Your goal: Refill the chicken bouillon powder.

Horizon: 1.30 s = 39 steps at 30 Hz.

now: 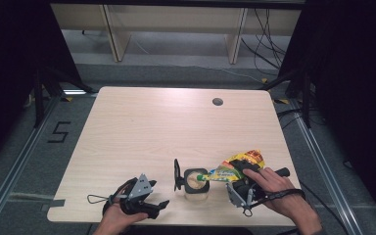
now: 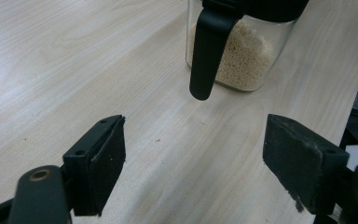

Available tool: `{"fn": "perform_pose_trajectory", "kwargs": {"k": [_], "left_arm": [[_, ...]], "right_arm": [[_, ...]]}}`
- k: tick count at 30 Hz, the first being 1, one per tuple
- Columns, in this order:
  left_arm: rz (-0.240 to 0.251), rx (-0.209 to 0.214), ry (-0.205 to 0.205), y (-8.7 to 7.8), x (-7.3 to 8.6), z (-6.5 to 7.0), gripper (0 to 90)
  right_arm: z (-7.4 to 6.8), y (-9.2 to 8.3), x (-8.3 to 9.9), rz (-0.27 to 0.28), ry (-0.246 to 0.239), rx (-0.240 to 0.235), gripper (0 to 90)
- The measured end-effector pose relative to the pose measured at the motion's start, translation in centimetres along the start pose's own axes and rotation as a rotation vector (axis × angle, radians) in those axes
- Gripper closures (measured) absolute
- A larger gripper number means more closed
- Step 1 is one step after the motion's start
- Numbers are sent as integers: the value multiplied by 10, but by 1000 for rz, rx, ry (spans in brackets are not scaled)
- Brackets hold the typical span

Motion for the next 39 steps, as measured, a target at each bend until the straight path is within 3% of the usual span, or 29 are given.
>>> {"fn": "perform_pose_trajectory", "kwargs": {"k": [1,4,5,6,7,8,9,11,12,13,14,15,16,17,19,20,21,22,24,26,27,28,29,30,31,36,37,38,39], "left_arm": [[1,0,0,0,0,0,208],[0,-1,4,0,0,0,208],[-1,5,14,0,0,0,208],[11,6,-1,0,-1,1,208],[3,2,9,0,-1,0,208],[3,5,0,0,0,1,208],[-1,-3,6,0,0,-1,208],[1,2,-2,0,0,0,208],[0,-1,1,0,0,0,208],[1,1,1,0,0,0,208],[-1,1,7,0,0,0,209],[3,-1,1,1,0,0,209],[-1,0,1,1,0,0,209],[0,3,1,0,0,1,209],[1,2,1,0,0,1,209],[0,1,10,0,0,0,209],[2,3,21,0,-1,0,209],[1,-2,28,0,-1,-1,209],[0,2,3,0,0,0,208],[0,1,14,0,0,0,209],[0,1,18,0,0,0,209],[0,0,22,0,0,-1,208],[0,1,2,0,0,0,209],[1,1,2,0,0,0,209],[-4,-3,5,0,0,-1,209],[-8,-5,13,0,1,-1,208],[-3,-9,10,0,0,-1,209],[0,3,1,0,0,0,209],[-1,1,3,0,0,0,208]], "right_arm": [[-4,1,2,5,53,-22,510],[-3,4,5,37,57,-39,511],[-7,5,7,26,106,-54,511],[-3,6,8,35,66,-35,511],[-5,7,8,46,87,-45,513],[-3,7,10,41,64,-42,513],[-5,6,10,45,106,-49,513],[-3,7,10,66,100,-48,514],[-6,8,11,66,134,-67,515],[-7,8,12,64,141,-73,515],[-4,8,12,79,115,-63,515],[-9,9,14,73,188,-92,516],[-6,11,14,94,149,-83,517],[-9,11,16,82,201,-100,518],[-11,12,19,84,232,-112,518],[-8,14,19,95,187,-109,518],[-7,16,22,90,181,-97,519],[-10,17,24,78,222,-109,519],[-13,18,28,83,275,-131,520],[-13,20,31,91,275,-131,520],[-11,21,32,94,246,-118,521],[-13,21,34,87,287,-128,521],[-12,23,34,106,275,-129,521],[-13,23,37,104,304,-133,521],[-13,22,39,90,307,-130,521],[-11,28,43,147,304,-138,522],[-16,28,44,142,377,-165,522],[-13,29,45,162,342,-152,523],[-14,29,47,160,382,-152,526]]}}
Point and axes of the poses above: each handheld gripper's, and its own axes: y roughly forward along the jaws, x roughly out of its underside, z roughly to its right, the point moved 9 cm from there along y, roughly forward along the jaws, and after that the axes turned 12 degrees about -z, right-handed, at the moved point
